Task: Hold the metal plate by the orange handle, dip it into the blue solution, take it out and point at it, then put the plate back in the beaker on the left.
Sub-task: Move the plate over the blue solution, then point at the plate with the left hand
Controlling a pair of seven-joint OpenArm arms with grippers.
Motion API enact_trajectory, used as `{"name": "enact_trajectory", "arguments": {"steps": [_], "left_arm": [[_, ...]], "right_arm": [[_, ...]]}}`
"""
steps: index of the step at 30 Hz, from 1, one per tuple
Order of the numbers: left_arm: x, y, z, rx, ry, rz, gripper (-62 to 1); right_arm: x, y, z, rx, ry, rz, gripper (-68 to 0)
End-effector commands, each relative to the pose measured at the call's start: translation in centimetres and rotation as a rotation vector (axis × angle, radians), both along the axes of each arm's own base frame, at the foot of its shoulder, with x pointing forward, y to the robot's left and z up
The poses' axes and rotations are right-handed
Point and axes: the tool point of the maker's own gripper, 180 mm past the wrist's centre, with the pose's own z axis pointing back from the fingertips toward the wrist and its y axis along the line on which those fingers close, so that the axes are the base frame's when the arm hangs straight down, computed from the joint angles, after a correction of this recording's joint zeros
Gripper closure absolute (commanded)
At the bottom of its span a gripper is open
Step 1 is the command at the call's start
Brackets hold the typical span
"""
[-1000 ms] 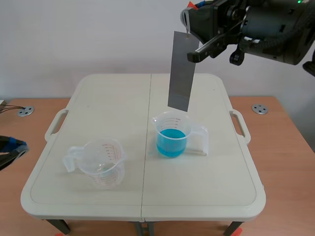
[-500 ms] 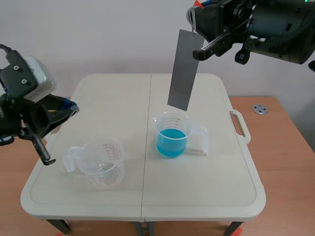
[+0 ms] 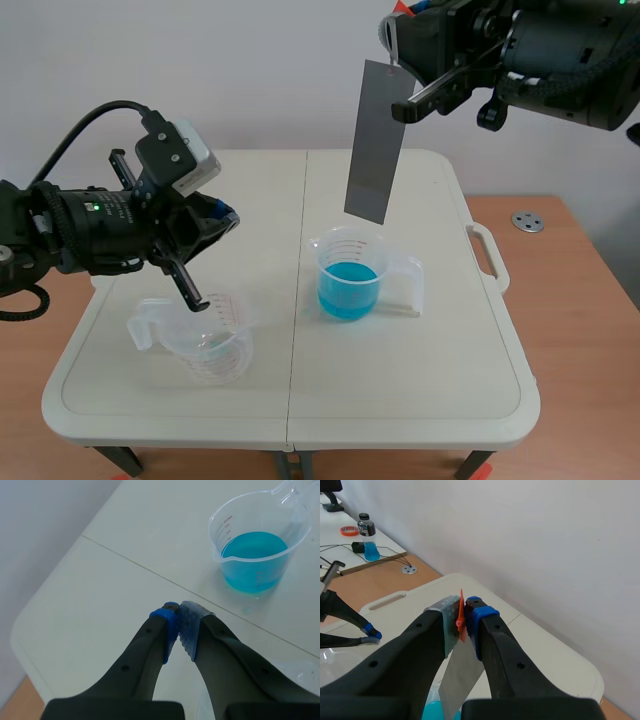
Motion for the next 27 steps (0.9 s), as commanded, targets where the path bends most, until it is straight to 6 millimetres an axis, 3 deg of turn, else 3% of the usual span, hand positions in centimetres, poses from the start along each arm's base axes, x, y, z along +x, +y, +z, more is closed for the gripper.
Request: {"name": "enact_trajectory", "arguments": {"steps": [1, 15, 27], "left_arm": [[0.8, -0.9, 1.4, -0.023, -0.039, -0.014, -1.3], [1.2, -7.2, 3.7, -0.057, -0.088, -0.163, -1.3], [0.6, -9.4, 4.2, -0.094, -0.083, -0.209, -1.3]], "right_arm": [[-0.3, 0.4, 1.5, 0.012, -0.048, 0.021, -1.3], [-0.3, 0.4, 1.5, 0.012, -0.047, 0.022, -1.3], [-0.4, 0.5, 1.5, 0.012, -0.047, 0.024, -1.3]]}}
